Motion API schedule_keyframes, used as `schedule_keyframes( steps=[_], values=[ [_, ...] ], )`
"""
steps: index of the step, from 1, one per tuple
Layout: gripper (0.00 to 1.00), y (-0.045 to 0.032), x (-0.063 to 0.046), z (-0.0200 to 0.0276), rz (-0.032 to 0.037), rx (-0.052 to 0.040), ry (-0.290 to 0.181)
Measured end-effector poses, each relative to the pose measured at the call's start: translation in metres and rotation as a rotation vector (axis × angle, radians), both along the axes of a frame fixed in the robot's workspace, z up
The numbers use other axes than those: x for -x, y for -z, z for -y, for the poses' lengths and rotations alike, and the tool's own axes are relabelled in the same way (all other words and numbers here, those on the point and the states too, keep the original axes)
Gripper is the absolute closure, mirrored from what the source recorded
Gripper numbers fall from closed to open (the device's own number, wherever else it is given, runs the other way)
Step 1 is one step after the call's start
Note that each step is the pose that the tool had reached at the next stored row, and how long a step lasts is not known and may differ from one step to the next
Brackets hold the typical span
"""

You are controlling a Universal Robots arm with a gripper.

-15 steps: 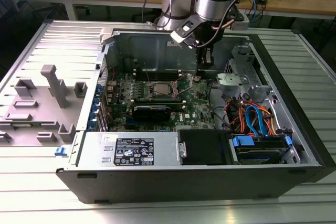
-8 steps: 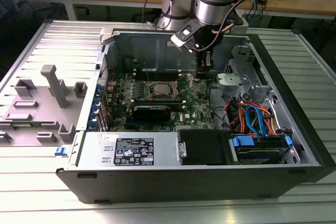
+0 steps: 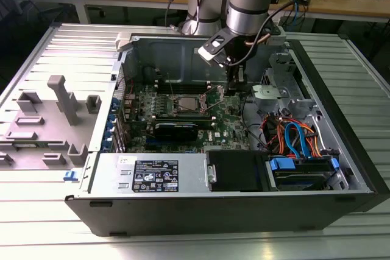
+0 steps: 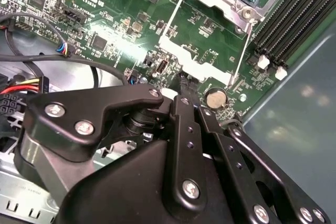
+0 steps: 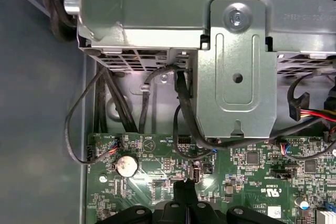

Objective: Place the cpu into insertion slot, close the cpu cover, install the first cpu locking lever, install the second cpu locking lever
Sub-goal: 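Close the cpu cover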

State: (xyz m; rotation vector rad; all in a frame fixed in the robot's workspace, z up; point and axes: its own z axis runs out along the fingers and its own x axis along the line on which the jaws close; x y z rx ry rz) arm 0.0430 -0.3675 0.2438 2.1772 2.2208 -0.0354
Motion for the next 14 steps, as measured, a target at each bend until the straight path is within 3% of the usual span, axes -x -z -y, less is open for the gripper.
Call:
schedule_keyframes(
  steps=[14],
  values=[
    [0.89,0.0007,0.0007,0.0003,-0.0009,0.0001,-0.002]
  ],
)
